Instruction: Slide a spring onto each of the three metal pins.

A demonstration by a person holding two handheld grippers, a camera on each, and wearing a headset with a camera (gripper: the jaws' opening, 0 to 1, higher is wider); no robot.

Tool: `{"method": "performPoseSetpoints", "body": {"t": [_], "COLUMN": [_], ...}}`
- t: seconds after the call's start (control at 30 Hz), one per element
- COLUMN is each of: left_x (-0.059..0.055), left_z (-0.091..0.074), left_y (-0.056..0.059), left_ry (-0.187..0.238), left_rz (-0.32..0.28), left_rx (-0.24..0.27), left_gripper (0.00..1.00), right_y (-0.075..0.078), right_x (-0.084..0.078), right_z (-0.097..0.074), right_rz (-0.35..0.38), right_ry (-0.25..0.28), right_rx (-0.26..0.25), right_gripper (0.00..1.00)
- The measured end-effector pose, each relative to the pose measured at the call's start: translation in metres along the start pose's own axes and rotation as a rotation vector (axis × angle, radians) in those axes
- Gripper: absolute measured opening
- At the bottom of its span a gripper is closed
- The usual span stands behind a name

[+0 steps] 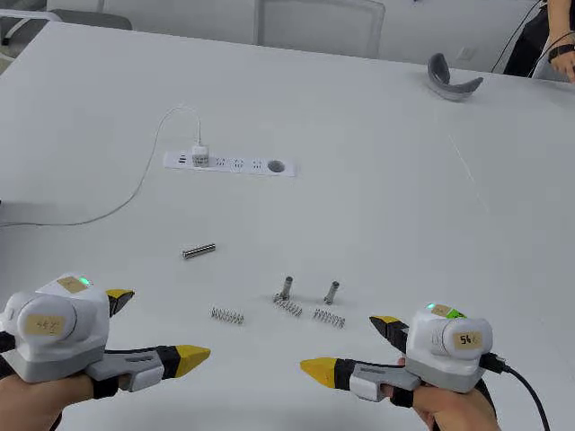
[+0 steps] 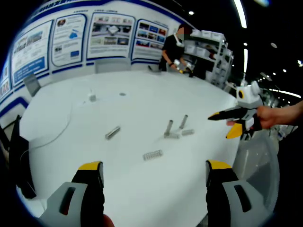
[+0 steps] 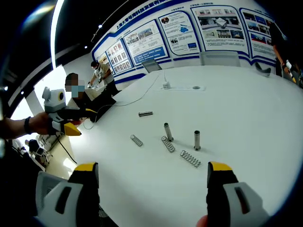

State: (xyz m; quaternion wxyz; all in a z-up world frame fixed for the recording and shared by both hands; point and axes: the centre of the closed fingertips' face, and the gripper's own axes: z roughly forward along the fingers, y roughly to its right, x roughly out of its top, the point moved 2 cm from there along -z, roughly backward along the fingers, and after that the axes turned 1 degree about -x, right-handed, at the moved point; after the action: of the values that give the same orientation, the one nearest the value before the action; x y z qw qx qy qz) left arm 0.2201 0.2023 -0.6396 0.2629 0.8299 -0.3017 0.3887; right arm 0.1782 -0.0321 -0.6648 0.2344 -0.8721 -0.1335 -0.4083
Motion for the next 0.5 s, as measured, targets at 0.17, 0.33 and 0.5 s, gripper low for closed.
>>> {"method": "performPoseSetpoints", "body": {"t": [0.17,0.33,0.5], "left_x": [0.0005,0.0013,0.0011], "left_z": [0.0013,0.0038,0.0054], "left_y": [0.0009,0.0013,-0.0014], "left_ry": [0.0,-0.002,-0.008], "left_rz": [0.0,0.002,0.005], "left_rx": [-0.002,-0.008,-0.01], "left_gripper": [0.9,0.9,0.9], "right_y": [0.0017,0.003,0.0031], "right_x": [0.0004,0.0009,-0.0001], "right_z": [-0.0007,-0.0015,-0.0017], "right_rz": [0.004,0.008,0.011], "right_ry": [0.001,0.003,0.0], "right_rx": [-0.003,-0.007,-0.007], "right_gripper": [0.96,0.96,0.96]}}
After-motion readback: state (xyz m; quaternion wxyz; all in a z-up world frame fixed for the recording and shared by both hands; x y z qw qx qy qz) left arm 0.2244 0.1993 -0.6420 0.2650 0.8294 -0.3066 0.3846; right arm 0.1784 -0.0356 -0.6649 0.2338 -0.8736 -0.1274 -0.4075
